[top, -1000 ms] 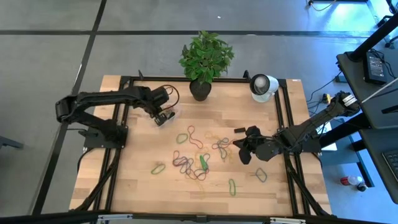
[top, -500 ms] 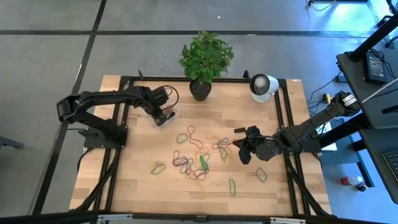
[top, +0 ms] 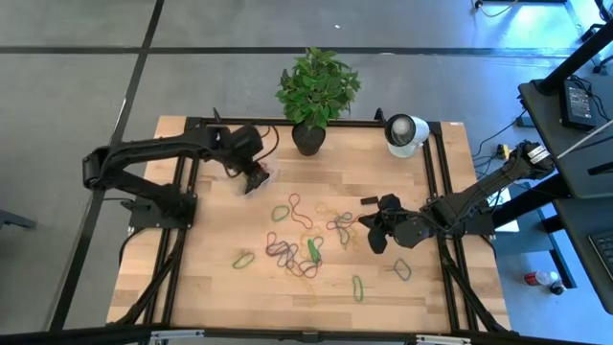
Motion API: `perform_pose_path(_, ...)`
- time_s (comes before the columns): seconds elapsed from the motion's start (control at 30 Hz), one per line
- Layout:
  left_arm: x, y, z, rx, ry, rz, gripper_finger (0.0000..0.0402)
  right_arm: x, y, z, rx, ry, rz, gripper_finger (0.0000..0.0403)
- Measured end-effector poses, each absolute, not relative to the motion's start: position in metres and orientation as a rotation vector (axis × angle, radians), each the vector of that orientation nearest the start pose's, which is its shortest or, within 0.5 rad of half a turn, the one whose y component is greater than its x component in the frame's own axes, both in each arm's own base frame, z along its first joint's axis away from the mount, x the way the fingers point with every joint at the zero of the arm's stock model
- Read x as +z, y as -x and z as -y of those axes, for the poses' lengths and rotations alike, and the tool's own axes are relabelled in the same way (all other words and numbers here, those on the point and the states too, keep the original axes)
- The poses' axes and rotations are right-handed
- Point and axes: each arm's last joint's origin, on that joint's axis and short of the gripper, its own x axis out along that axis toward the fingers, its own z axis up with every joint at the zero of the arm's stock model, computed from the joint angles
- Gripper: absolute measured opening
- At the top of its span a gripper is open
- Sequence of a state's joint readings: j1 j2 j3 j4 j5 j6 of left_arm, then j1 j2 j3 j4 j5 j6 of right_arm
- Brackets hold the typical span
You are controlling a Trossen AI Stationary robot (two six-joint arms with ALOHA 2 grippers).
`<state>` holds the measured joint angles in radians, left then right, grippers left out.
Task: Pick and place rubber bands into bin
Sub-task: Put the blue rubber band into the transparent bin
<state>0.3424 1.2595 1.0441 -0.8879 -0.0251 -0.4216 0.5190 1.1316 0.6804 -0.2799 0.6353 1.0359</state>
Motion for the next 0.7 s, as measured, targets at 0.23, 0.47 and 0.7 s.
perform_pose_path(0.23, 0.293, -0.217, -0.032, 0.5, 0.535, -0.926, 0.009, 0.229, -0.202, -0.094, -0.391, -0.528, -0.494, 0.0012)
perform_pose_path(0.47, 0.3, -0.213, 0.005, 0.378, 0.447, -0.913, 0.0007, 0.229, -0.206, -0.085, -0.431, -0.534, -0.483, 0.0012)
perform_pose_path(0.7, 0.293, -0.212, 0.025, 0.279, 0.294, -0.91, 0.0001, 0.243, -0.218, -0.076, -0.429, -0.593, -0.414, 0.0012)
